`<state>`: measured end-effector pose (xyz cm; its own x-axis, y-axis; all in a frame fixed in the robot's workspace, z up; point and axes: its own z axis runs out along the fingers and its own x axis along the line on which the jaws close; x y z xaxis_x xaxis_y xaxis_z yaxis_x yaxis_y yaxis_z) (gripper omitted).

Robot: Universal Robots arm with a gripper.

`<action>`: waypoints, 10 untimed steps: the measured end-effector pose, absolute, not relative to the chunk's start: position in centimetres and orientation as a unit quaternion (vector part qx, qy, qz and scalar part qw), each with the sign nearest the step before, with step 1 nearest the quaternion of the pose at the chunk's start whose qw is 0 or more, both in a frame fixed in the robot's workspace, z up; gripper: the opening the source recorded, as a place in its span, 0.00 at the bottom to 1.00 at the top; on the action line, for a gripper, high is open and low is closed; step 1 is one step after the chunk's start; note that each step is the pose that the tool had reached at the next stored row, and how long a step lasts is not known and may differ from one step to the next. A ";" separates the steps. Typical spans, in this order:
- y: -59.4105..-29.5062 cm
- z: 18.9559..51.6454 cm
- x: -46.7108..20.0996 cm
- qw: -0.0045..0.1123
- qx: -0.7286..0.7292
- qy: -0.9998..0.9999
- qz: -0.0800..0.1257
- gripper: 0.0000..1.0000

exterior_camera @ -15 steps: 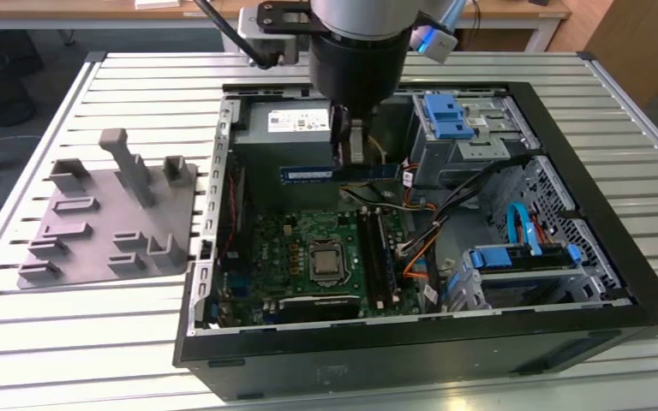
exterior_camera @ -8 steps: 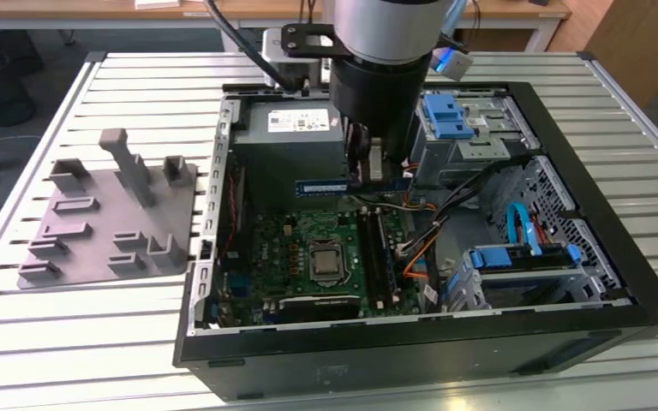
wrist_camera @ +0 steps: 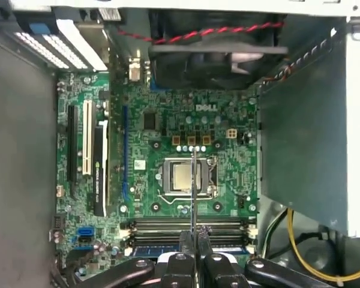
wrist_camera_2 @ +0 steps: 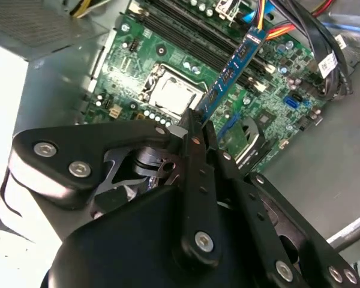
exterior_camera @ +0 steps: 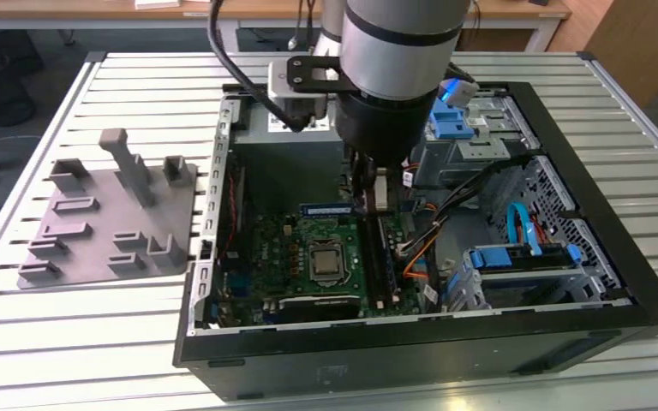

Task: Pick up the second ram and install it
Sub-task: 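Pick up the second ram and move it above second insertion slot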

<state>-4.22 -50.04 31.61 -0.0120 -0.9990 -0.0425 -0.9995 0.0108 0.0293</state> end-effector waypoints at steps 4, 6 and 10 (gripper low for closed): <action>-50.1 30.9 -3.6 0.005 -0.703 0.711 0.025 0.14; -50.1 30.6 -3.3 0.005 -0.703 0.711 0.025 0.14; -50.1 30.1 -3.0 0.005 -0.703 0.711 0.025 0.14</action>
